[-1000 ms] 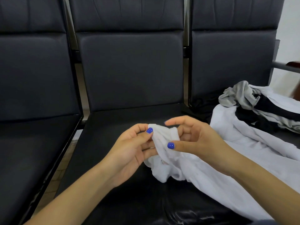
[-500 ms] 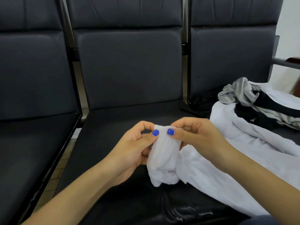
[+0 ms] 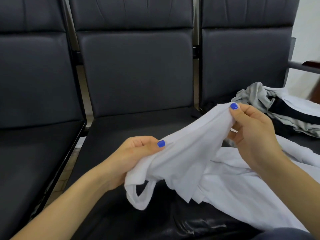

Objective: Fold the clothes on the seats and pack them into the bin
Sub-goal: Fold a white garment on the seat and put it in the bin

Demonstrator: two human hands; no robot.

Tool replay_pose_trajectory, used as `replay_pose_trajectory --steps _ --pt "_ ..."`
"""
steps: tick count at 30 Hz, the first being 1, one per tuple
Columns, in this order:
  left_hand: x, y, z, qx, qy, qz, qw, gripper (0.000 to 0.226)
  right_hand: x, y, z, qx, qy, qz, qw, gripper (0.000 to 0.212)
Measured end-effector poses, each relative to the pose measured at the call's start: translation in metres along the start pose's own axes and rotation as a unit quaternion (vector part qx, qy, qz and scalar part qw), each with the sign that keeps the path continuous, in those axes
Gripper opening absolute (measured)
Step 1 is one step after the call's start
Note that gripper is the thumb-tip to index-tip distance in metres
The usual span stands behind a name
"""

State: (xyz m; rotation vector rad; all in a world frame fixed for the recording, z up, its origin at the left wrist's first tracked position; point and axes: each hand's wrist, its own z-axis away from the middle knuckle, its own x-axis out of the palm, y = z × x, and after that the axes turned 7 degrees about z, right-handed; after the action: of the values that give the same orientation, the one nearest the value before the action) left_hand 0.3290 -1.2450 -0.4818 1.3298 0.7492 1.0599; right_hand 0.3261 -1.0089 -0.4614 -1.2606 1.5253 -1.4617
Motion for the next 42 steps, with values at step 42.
replay_pose_trajectory --steps 42 --pt "0.026 0.002 0.005 0.061 0.045 0.003 0.997 0.027 0.036 0.022 0.047 -0.262 -0.172 0.376 0.872 0.025"
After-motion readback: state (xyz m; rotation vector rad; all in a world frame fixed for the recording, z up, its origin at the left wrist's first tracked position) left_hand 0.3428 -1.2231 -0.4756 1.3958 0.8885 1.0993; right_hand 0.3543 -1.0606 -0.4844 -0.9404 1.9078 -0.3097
